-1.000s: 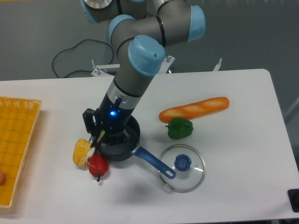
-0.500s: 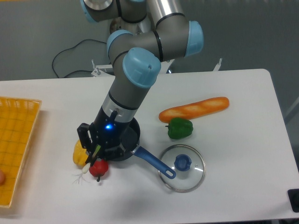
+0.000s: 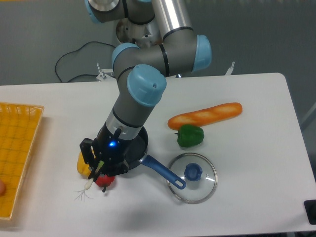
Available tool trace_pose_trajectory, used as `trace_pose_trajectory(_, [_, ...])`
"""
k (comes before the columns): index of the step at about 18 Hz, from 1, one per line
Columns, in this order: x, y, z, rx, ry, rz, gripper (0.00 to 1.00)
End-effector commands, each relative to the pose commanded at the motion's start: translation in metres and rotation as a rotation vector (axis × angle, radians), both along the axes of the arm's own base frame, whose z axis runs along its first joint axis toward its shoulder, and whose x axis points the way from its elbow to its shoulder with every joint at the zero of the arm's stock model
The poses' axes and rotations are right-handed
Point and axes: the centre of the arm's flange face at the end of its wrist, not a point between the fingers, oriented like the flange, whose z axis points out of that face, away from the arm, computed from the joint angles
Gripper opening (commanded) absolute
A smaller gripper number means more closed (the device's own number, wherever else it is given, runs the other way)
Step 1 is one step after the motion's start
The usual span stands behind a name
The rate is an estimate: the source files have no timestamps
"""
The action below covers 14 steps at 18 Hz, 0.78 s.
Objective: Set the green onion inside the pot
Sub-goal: 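Lower the green onion into the saucepan, roots hanging over the rim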
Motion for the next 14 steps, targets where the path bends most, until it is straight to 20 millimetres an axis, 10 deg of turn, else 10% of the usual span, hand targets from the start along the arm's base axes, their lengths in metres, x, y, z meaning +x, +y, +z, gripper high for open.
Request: trace_pose_trajectory(14, [-0.006,0.011,-0.018,-0.008,-0.004,-0.012,0.05])
